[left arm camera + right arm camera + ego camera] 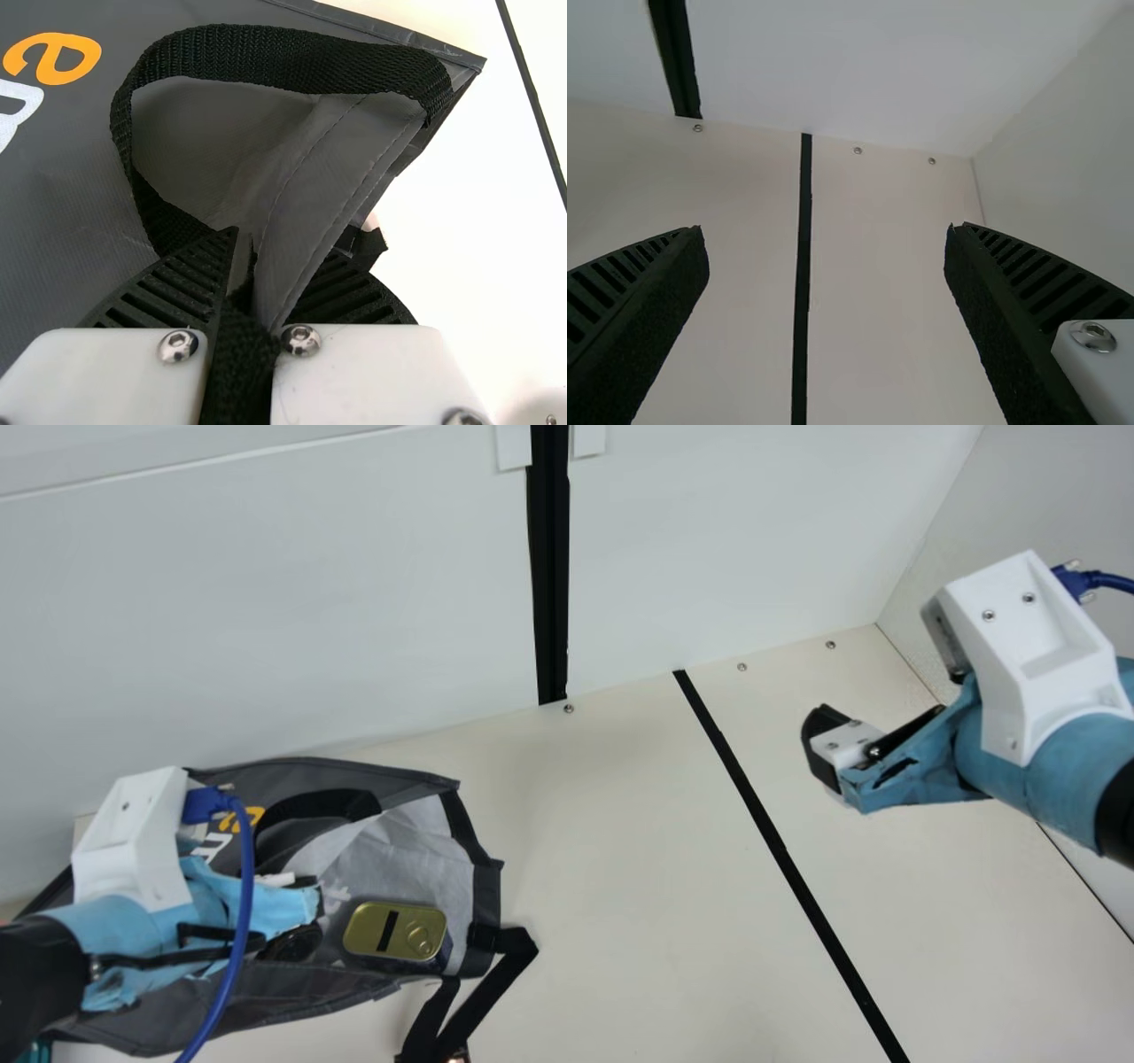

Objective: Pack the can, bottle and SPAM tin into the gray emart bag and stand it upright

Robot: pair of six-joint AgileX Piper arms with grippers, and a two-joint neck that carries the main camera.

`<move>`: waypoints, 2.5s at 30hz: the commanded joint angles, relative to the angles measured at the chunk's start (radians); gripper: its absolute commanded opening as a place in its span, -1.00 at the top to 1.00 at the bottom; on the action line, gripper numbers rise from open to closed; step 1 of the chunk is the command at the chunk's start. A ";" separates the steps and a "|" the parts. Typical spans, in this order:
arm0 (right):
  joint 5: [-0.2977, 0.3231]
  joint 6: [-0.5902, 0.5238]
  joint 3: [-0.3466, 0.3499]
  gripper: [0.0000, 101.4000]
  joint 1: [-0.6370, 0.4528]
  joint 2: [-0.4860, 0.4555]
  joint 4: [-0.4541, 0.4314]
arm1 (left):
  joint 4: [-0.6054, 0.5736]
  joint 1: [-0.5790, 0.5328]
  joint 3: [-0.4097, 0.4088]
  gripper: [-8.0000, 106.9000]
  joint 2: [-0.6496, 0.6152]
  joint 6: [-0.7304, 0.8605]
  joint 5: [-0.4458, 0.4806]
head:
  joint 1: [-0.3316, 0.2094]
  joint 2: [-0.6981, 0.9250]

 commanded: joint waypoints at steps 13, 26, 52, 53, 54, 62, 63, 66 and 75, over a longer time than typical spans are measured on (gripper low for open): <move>0.141 0.161 -0.076 -0.87 0.009 -0.025 -0.185 | 0.000 0.000 0.000 1.00 0.000 0.000 0.000 | -0.024 -0.001; 0.161 0.199 -0.046 -0.87 -0.074 -0.061 -0.192 | 0.000 0.000 0.000 1.00 0.000 0.000 0.000 | -0.024 -0.001; 0.161 0.211 -0.014 -0.87 -0.189 -0.119 -0.087 | 0.000 0.000 0.000 1.00 0.000 0.000 0.000 | -0.024 -0.001; 0.161 0.212 -0.015 -0.87 -0.188 -0.119 -0.086 | 0.000 0.000 0.000 1.00 0.000 0.000 0.000 | -0.024 -0.001; 0.161 0.212 -0.016 -0.87 -0.188 -0.120 -0.086 | 0.000 0.000 0.000 1.00 0.000 0.000 0.000 | -0.024 -0.001; 0.161 0.220 -0.014 -0.87 -0.181 -0.120 -0.088 | 0.000 0.000 0.000 1.00 0.000 0.000 0.000 | -0.024 -0.001; 0.161 0.221 -0.013 -0.87 -0.180 -0.120 -0.089 | 0.000 0.000 0.000 1.00 0.000 0.000 0.000 | -0.024 -0.001; 0.161 0.226 -0.010 -0.87 -0.177 -0.119 -0.092 | 0.000 0.000 0.000 1.00 0.000 0.000 0.000 | -0.024 -0.001; 0.161 0.240 -0.012 -0.87 -0.158 -0.110 -0.092 | 0.000 0.000 0.000 1.00 0.000 0.000 0.000 | -0.024 -0.001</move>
